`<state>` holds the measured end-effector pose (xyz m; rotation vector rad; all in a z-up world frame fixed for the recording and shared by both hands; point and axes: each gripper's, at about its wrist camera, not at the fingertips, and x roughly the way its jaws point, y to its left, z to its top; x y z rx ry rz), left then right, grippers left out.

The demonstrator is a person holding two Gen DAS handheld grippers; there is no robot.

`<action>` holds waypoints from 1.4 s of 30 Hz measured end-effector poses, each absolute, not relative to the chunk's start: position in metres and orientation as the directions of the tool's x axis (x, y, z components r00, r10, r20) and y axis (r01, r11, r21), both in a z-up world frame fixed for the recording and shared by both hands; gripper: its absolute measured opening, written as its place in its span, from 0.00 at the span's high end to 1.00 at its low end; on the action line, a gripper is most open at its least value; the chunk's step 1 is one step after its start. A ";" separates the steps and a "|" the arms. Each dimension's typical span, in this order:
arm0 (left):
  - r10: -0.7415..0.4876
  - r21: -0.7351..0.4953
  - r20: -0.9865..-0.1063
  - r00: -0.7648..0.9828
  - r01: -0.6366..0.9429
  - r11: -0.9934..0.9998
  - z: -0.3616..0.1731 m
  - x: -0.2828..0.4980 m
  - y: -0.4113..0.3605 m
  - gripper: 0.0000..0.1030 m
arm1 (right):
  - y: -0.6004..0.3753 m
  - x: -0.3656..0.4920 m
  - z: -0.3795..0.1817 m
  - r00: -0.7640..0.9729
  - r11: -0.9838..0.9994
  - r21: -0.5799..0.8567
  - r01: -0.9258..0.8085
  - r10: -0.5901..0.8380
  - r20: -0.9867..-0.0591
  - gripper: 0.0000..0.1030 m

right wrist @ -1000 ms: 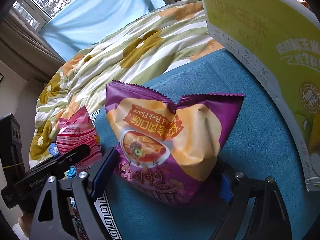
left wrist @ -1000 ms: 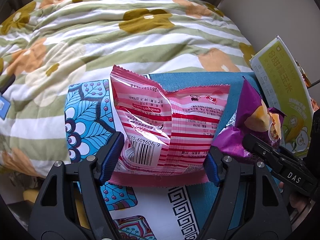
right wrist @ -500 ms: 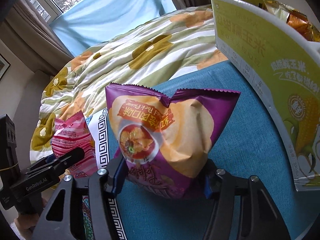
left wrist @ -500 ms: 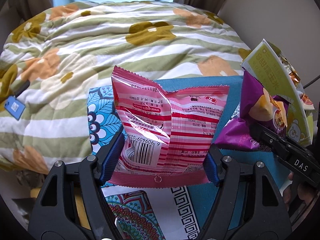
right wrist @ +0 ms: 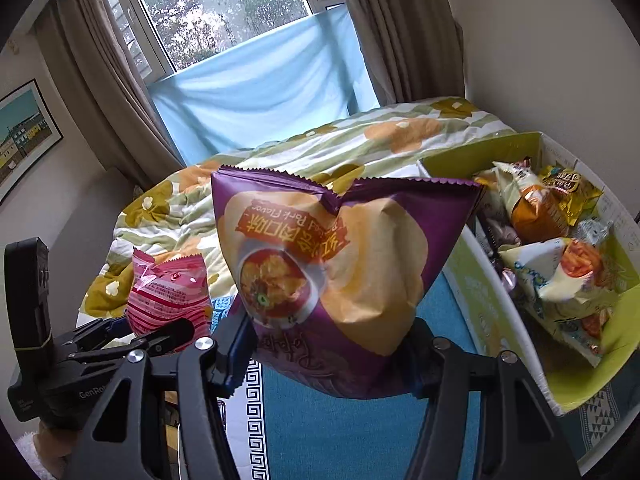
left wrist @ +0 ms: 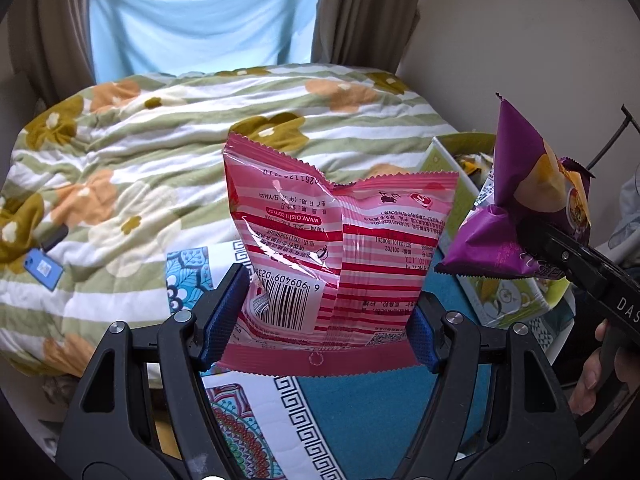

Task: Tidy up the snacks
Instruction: 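Carry both held bags over the cardboard box and release them inside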

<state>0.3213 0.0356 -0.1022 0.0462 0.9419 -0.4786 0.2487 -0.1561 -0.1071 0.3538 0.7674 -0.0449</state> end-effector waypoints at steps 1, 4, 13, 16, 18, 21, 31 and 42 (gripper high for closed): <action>-0.381 -0.168 -0.778 0.500 0.418 0.893 -0.096 0.318 0.028 0.32 | -0.162 0.244 -0.101 0.730 0.941 0.295 0.167 0.083 -0.678 0.46; -0.387 -0.163 -0.758 0.524 0.423 0.892 -0.080 0.305 -0.002 0.32 | -0.186 0.230 -0.083 0.756 0.944 0.285 0.169 0.061 -0.651 0.46; -0.427 -0.200 -0.723 0.543 0.427 0.882 -0.057 0.263 -0.127 0.32 | -0.299 0.186 -0.046 0.786 0.955 0.227 0.189 -0.008 -0.618 0.46; -0.428 -0.202 -0.726 0.538 0.427 0.881 -0.060 0.250 -0.172 0.32 | -0.343 0.175 -0.040 0.786 0.956 0.214 0.203 -0.029 -0.617 0.46; -0.425 -0.206 -0.731 0.534 0.420 0.884 -0.065 0.243 -0.201 0.32 | -0.370 0.170 -0.040 0.788 0.952 0.226 0.205 -0.024 -0.615 0.46; -0.415 -0.220 -0.749 0.518 0.396 0.891 -0.078 0.236 -0.234 0.32 | -0.403 0.167 -0.043 0.786 0.952 0.236 0.194 -0.007 -0.618 0.46; -0.371 -0.216 -0.752 0.545 0.329 0.919 -0.096 0.219 -0.277 0.01 | -0.463 0.174 -0.072 0.731 0.955 0.268 0.124 0.095 -0.676 0.46; -0.281 -0.214 -0.742 0.609 0.183 0.960 -0.091 0.207 -0.230 0.01 | -0.475 0.174 -0.084 0.702 0.962 0.265 0.061 0.148 -0.697 0.46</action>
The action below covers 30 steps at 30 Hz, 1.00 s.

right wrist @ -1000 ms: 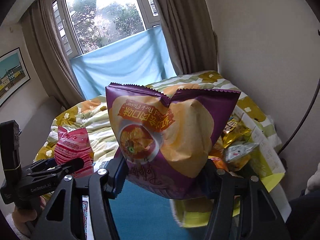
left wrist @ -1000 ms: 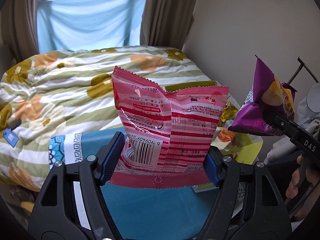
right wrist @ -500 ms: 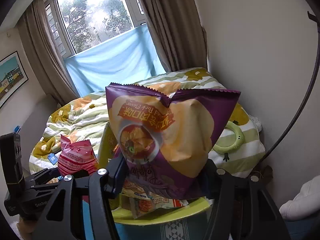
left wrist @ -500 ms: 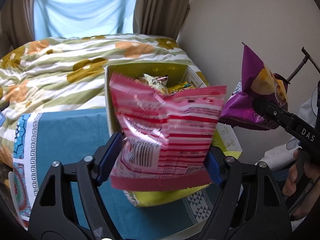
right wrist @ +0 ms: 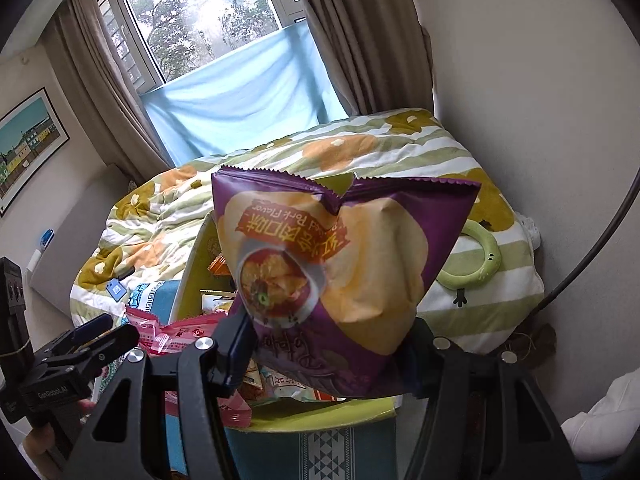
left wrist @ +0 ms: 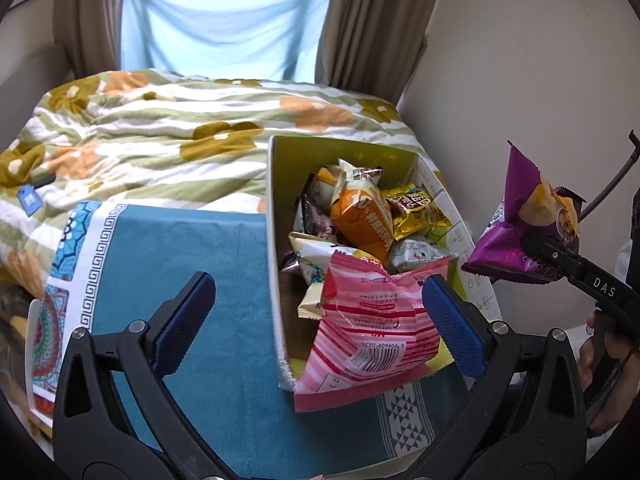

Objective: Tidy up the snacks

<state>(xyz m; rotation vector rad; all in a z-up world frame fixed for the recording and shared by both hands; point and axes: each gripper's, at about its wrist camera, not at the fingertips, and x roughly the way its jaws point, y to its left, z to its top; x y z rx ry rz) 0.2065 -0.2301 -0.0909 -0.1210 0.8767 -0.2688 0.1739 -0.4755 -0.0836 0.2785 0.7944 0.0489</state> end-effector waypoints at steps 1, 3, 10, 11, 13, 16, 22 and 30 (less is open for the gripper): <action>-0.271 -0.210 -0.741 0.614 0.172 0.963 -0.090 0.206 -0.227 0.01 | -0.477 0.175 -0.082 0.703 0.966 0.254 0.054 0.144 -0.697 0.46; -0.261 -0.209 -0.740 0.620 0.157 0.965 -0.086 0.203 -0.222 0.01 | -0.477 0.177 -0.078 0.699 0.973 0.227 0.039 0.136 -0.702 0.46; -0.230 -0.189 -0.743 0.628 0.132 0.973 -0.080 0.200 -0.218 0.01 | -0.470 0.189 -0.101 0.580 0.986 0.162 -0.044 0.157 -0.799 0.45; -0.226 -0.184 -0.746 0.626 0.132 0.974 -0.081 0.200 -0.218 0.01 | -0.468 0.191 -0.106 0.565 0.984 0.168 -0.051 0.167 -0.808 0.45; -0.218 -0.173 -0.752 0.622 0.134 0.976 -0.081 0.197 -0.219 0.01 | -0.469 0.192 -0.113 0.560 0.982 0.186 -0.045 0.179 -0.809 0.36; -0.217 -0.171 -0.758 0.614 0.135 0.976 -0.083 0.194 -0.218 0.01 | -0.471 0.185 -0.112 0.605 0.977 0.213 -0.029 0.187 -0.774 0.00; -0.235 -0.178 -0.753 0.615 0.154 0.972 -0.081 0.185 -0.211 0.01 | -0.474 0.174 -0.104 0.647 0.976 0.217 0.013 0.157 -0.746 0.00; -0.262 -0.173 -0.697 0.668 0.197 0.965 -0.049 0.159 -0.179 0.01 | -0.455 0.149 -0.073 0.705 0.981 0.190 0.038 0.108 -0.701 0.00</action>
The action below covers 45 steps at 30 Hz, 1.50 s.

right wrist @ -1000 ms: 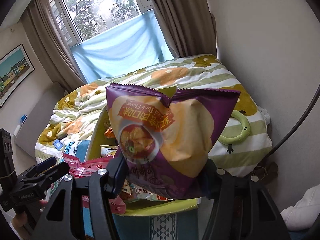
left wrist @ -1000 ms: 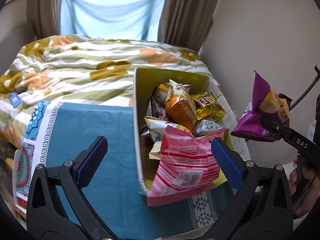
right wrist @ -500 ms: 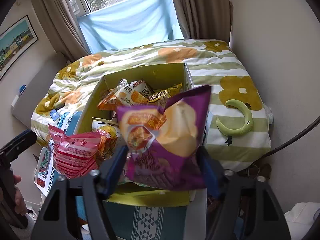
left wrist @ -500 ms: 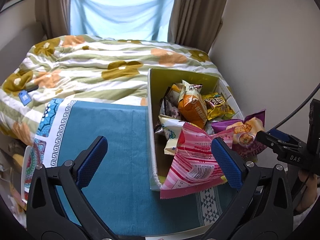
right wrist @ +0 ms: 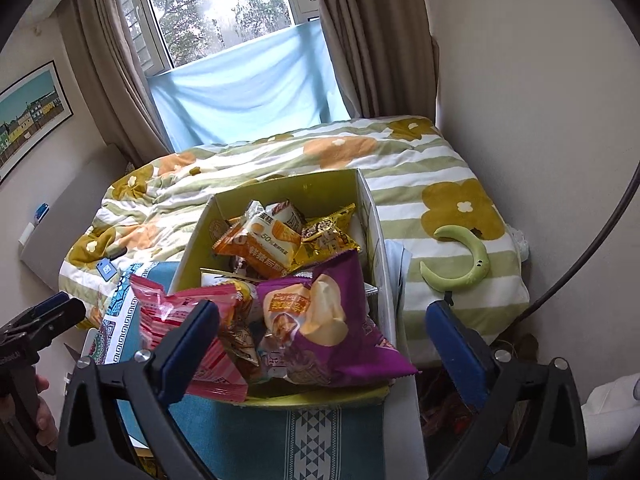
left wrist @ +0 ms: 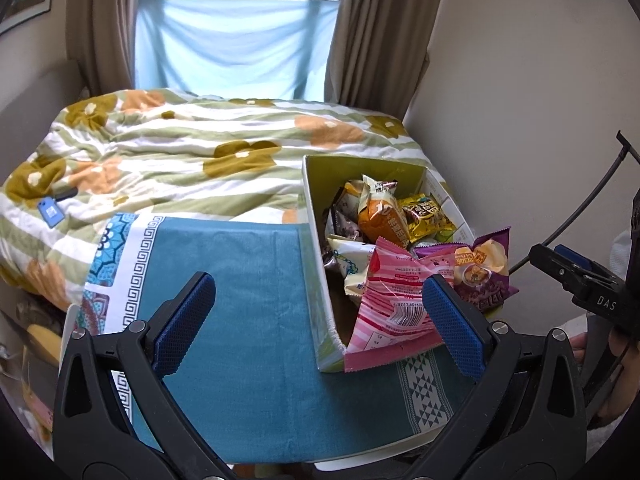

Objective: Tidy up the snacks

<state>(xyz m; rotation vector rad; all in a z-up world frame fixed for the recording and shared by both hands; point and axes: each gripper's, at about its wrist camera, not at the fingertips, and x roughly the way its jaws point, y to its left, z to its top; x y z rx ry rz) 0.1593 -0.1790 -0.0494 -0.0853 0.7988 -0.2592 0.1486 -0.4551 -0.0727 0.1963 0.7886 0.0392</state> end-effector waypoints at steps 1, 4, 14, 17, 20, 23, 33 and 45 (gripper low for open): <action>-0.259 -0.164 -0.687 0.679 0.203 0.965 -0.044 0.154 -0.173 0.01 | -0.449 0.144 -0.067 0.714 0.982 0.185 0.036 0.104 -0.692 0.00; -0.252 -0.140 -0.659 0.709 0.213 0.967 -0.024 0.136 -0.154 0.01 | -0.427 0.128 -0.046 0.747 0.986 0.168 0.009 0.105 -0.656 0.00; -0.171 -0.055 -0.580 0.797 0.170 0.984 0.018 0.062 -0.092 0.01 | -0.332 0.066 0.000 0.807 0.993 0.116 -0.028 0.091 -0.584 0.00; -0.142 -0.029 -0.573 0.807 0.153 0.988 0.018 0.043 -0.079 0.01 | -0.312 0.046 0.004 0.816 0.996 0.093 0.001 0.053 -0.575 0.00; -0.143 -0.032 -0.569 0.810 0.152 0.988 0.018 0.025 -0.066 0.01 | -0.296 0.029 0.002 0.822 0.997 0.071 0.015 0.028 -0.569 0.00; -0.156 -0.051 -0.563 0.812 0.154 0.987 0.019 0.012 -0.057 0.01 | -0.285 0.017 -0.003 0.817 0.998 0.061 0.029 0.012 -0.576 0.00; -0.158 -0.054 -0.548 0.821 0.153 0.987 0.019 -0.006 -0.046 0.01 | -0.263 -0.007 -0.006 0.822 0.998 0.026 0.060 -0.035 -0.568 0.00; -0.148 -0.053 -0.539 0.829 0.142 0.988 0.019 -0.005 -0.045 0.01 | -0.258 -0.008 -0.004 0.827 0.998 0.021 0.052 -0.031 -0.561 0.00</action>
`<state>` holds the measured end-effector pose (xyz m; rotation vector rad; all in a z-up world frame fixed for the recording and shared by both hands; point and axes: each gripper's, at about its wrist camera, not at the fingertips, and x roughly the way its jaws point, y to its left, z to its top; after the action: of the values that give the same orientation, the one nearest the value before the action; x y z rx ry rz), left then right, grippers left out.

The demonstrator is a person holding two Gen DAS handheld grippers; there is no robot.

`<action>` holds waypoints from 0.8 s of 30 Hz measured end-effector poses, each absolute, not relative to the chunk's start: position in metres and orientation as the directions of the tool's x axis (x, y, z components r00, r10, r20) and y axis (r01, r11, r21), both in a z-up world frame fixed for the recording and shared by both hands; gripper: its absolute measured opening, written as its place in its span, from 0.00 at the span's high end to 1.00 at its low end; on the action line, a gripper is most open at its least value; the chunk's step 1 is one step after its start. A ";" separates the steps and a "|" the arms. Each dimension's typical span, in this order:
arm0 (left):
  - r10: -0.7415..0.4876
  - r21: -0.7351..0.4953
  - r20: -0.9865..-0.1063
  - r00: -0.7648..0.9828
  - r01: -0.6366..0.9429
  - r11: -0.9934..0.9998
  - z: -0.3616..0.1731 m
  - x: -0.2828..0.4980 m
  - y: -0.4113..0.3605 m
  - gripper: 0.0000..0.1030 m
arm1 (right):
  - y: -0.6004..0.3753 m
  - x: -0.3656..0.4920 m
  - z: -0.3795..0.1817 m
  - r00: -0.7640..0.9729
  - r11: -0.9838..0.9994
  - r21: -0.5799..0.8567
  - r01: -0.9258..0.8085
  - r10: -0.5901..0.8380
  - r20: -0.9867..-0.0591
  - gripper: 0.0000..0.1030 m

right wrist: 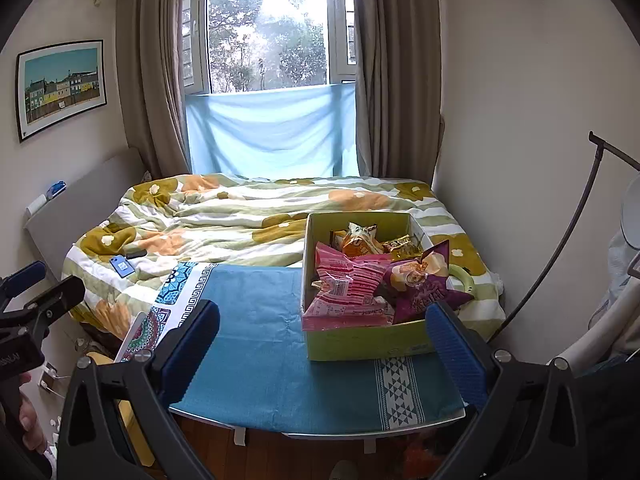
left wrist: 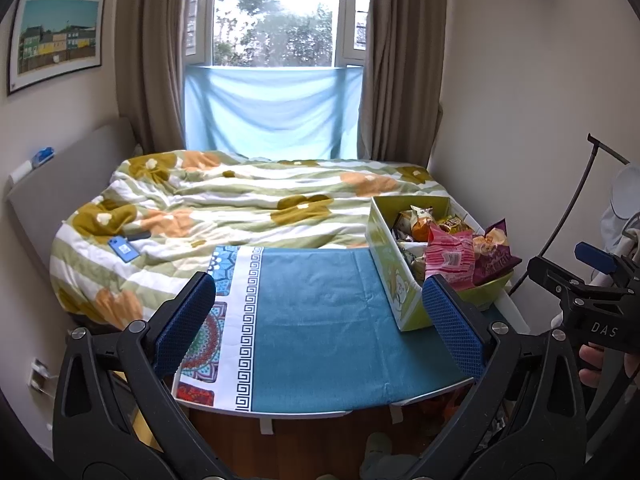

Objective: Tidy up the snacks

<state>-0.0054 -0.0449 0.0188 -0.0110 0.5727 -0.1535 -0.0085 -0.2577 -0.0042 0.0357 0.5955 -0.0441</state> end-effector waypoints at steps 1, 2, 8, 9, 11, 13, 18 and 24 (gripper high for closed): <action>-0.148 -0.055 -0.541 0.828 0.141 0.988 0.018 -0.005 -0.045 0.01 | -0.257 -0.008 -0.004 0.827 0.998 0.022 0.051 -0.030 -0.562 0.00; -0.149 -0.056 -0.543 0.826 0.141 0.988 0.018 -0.005 -0.044 0.01 | -0.257 -0.008 -0.004 0.826 0.998 0.022 0.050 -0.030 -0.563 0.00; -0.144 -0.053 -0.544 0.826 0.138 0.989 0.017 -0.004 -0.044 0.01 | -0.256 -0.008 -0.003 0.826 0.998 0.023 0.050 -0.028 -0.563 0.00; -0.145 -0.053 -0.544 0.827 0.138 0.989 0.017 -0.004 -0.044 0.01 | -0.256 -0.007 -0.003 0.826 0.999 0.022 0.048 -0.027 -0.563 0.00; -0.144 -0.053 -0.544 0.827 0.138 0.989 0.016 -0.004 -0.044 0.01 | -0.256 -0.008 -0.003 0.826 0.999 0.022 0.049 -0.028 -0.563 0.00; -0.144 -0.051 -0.543 0.827 0.139 0.989 0.016 -0.003 -0.043 0.01 | -0.256 -0.007 -0.003 0.826 0.999 0.022 0.048 -0.027 -0.563 0.00; -0.145 -0.054 -0.546 0.825 0.138 0.989 0.016 -0.002 -0.043 0.01 | -0.257 -0.006 -0.005 0.827 0.999 0.021 0.050 -0.030 -0.562 0.00; -0.146 -0.052 -0.549 0.823 0.140 0.989 0.015 0.002 -0.041 0.01 | -0.258 -0.005 -0.005 0.825 0.998 0.021 0.051 -0.030 -0.564 0.00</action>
<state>0.0021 -0.0410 0.0153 -0.0096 0.5849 -0.1519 -0.0048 -0.2578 -0.0051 0.0359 0.5990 -0.0434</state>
